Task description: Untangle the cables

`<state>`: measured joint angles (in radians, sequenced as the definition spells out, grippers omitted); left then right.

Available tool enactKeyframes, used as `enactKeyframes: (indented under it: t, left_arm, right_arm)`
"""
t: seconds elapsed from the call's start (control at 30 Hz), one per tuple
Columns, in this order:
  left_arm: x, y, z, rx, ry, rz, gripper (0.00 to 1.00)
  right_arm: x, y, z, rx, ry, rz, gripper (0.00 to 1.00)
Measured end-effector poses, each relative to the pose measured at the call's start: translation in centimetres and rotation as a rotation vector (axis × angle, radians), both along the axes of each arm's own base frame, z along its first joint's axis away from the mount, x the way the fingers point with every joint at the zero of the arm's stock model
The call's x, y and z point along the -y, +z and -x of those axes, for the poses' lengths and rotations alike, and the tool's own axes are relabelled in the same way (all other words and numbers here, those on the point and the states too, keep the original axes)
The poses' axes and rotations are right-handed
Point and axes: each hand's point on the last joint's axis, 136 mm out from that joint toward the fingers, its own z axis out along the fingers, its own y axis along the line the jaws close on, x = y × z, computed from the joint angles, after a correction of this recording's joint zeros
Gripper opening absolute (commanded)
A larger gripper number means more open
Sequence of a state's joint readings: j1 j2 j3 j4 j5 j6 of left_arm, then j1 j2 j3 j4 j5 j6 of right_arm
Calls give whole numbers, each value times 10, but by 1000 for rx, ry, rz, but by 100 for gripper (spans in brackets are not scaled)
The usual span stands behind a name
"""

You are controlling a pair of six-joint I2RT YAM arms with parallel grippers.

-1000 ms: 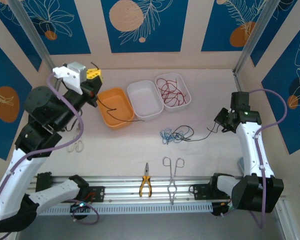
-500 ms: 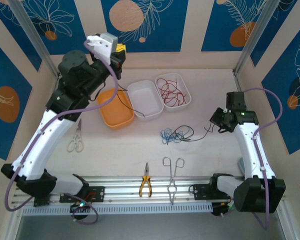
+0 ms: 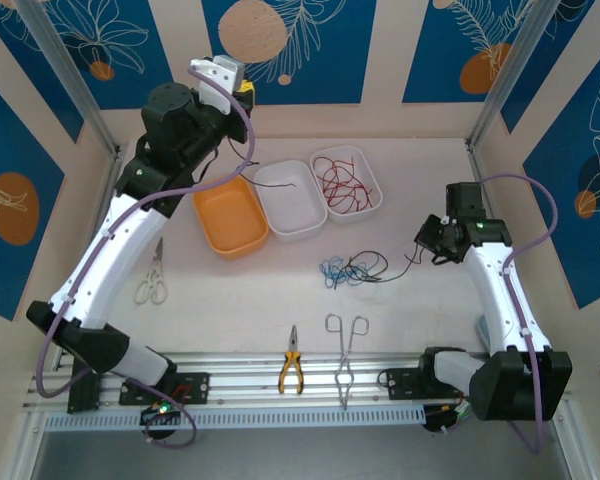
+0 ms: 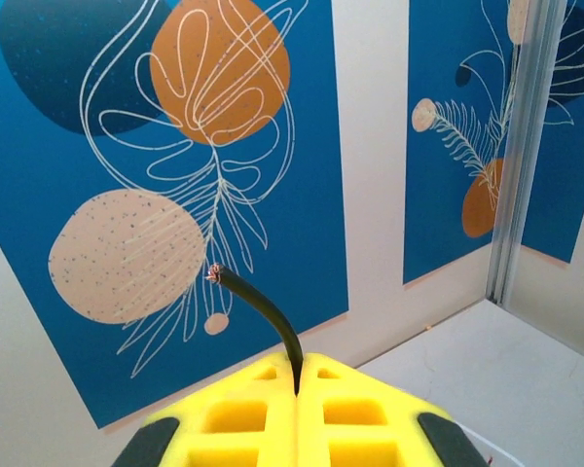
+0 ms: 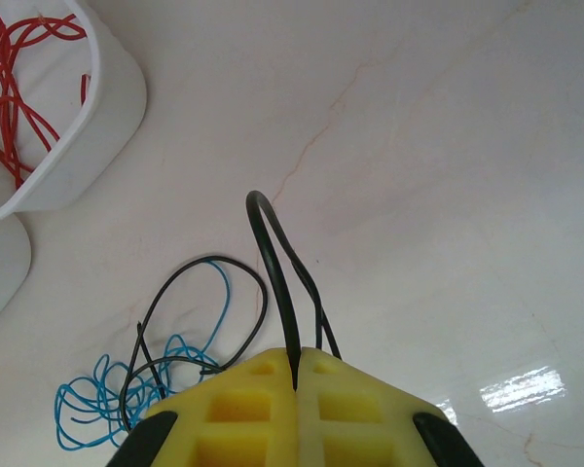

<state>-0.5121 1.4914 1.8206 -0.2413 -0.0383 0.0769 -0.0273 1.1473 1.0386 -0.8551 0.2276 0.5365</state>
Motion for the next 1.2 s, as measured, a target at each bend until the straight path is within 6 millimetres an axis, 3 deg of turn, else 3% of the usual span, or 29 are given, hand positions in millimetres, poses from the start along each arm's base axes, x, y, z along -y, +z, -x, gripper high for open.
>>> enactKeyframes:
  t: [0.2, 0.47, 0.63, 0.77, 1.03, 1.2]
  left_arm:
    - [19, -34, -20, -83, -38, -5, 0]
    - [68, -120, -61, -283, -156, 5, 0]
    - [97, -154, -86, -363, -226, 14, 0]
    - [113, -172, -97, -392, -275, 11, 0]
    - [153, -180, -126, -371, -403, 28, 0]
    - [166, -208, -130, -422, -458, 32, 0]
  right_arm:
    - [-6, -2, -2, -3, 15, -4, 0]
    - [-18, -5, -3, -14, 45, -9, 0]
    - [-23, -7, -3, -21, 57, -9, 0]
    - [-25, -8, -4, -24, 60, -12, 0]
    - [-31, -15, -5, -47, 72, -11, 0]
    - [-31, -17, -7, -56, 73, -8, 0]
